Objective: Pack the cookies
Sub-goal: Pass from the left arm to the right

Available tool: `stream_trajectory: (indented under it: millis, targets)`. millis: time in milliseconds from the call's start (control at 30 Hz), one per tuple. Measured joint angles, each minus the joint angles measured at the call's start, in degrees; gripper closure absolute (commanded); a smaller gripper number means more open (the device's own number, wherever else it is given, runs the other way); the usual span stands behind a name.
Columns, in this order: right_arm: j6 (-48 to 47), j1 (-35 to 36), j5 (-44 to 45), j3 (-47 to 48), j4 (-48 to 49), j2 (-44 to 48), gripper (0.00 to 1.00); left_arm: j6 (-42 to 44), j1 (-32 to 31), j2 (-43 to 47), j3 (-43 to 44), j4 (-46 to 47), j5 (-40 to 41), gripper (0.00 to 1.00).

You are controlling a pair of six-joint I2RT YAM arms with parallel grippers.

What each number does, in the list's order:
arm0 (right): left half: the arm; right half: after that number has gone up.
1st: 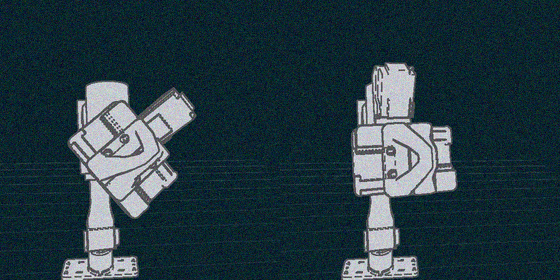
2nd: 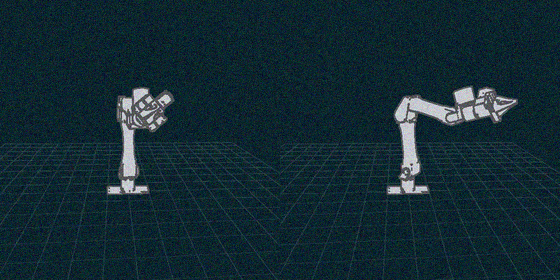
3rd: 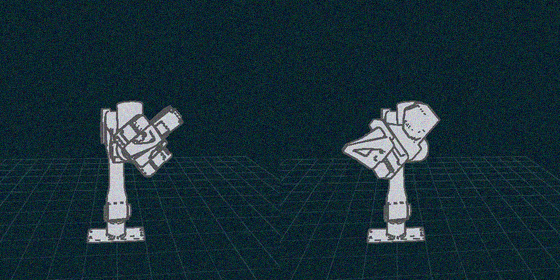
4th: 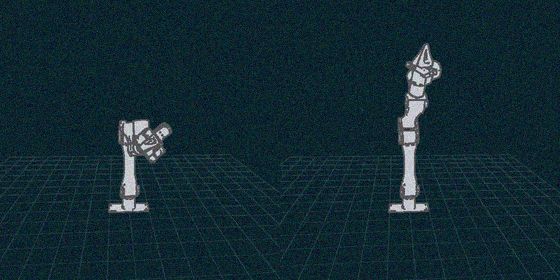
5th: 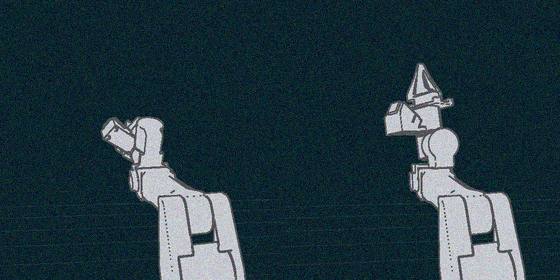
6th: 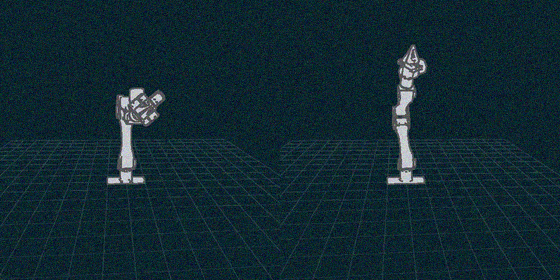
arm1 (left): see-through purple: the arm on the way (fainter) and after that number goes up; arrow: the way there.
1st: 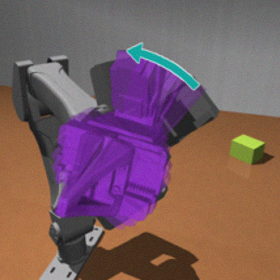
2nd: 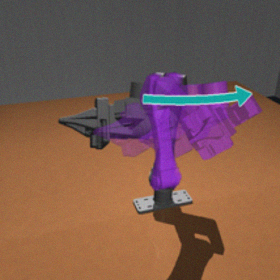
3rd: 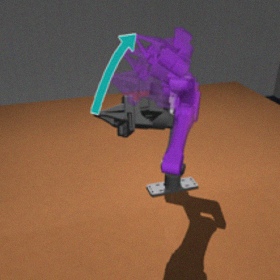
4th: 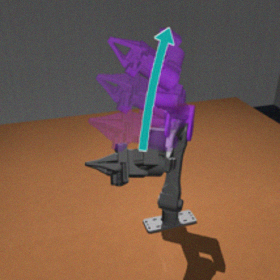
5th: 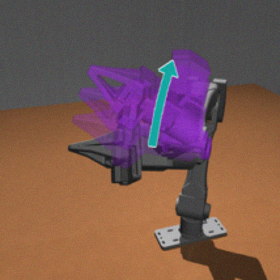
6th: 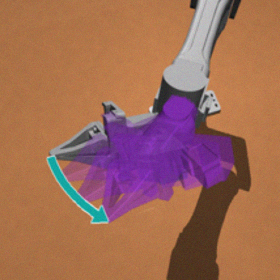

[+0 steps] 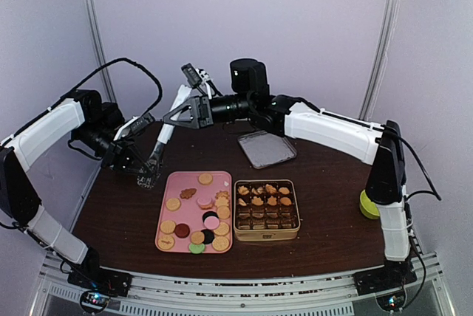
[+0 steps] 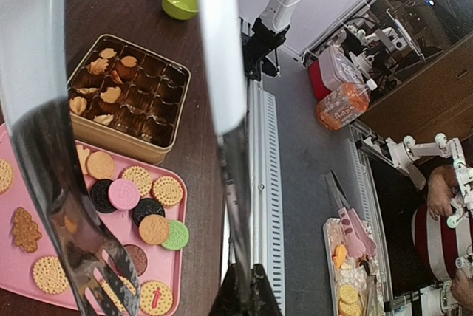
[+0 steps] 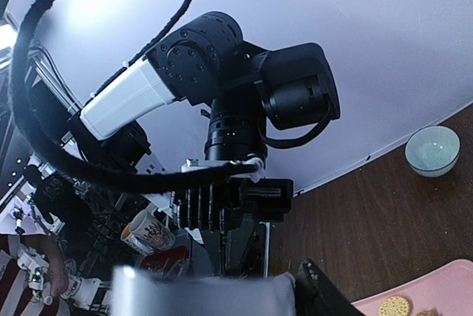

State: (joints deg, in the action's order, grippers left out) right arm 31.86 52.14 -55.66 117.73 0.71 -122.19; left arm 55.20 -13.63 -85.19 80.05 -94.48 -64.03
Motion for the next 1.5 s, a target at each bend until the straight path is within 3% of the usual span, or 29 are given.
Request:
stream_trajectory:
  millis: [300,500,633,800,1000,1233,1433,1500]
  targets:
    - [1.1,0.1,0.0,3.9,-0.9,-1.9,0.51,0.7,0.0,0.0,0.0,0.0,0.3,1.0]
    - [1.5,0.8,1.4,3.8,-0.8,-2.1,0.64,0.8,-0.1,0.0,0.0,0.0,0.9,1.0]
    - [1.3,1.0,2.3,3.3,-0.3,-2.1,0.79,0.5,-0.1,0.0,0.1,0.0,1.7,0.87]
    - [-1.5,1.4,7.3,-1.6,-1.4,0.5,0.81,-1.4,-0.1,-0.7,0.3,0.8,6.1,0.81]
    - [-4.0,1.9,12.6,-8.4,0.7,5.0,0.79,-5.0,-0.7,0.2,0.3,5.3,7.4,0.46]
    - [-7.7,2.3,19.7,-18.5,2.9,12.1,0.77,-12.8,0.2,5.4,-0.3,12.9,12.9,0.28]
    - [-12.2,4.2,28.0,-26.5,-1.4,17.2,0.76,-20.1,12.5,9.4,-0.7,19.7,24.3,0.05]
    - [-13.5,5.9,31.0,-27.4,-2.1,17.2,0.76,-21.7,16.5,10.3,-1.1,22.2,27.3,0.02]
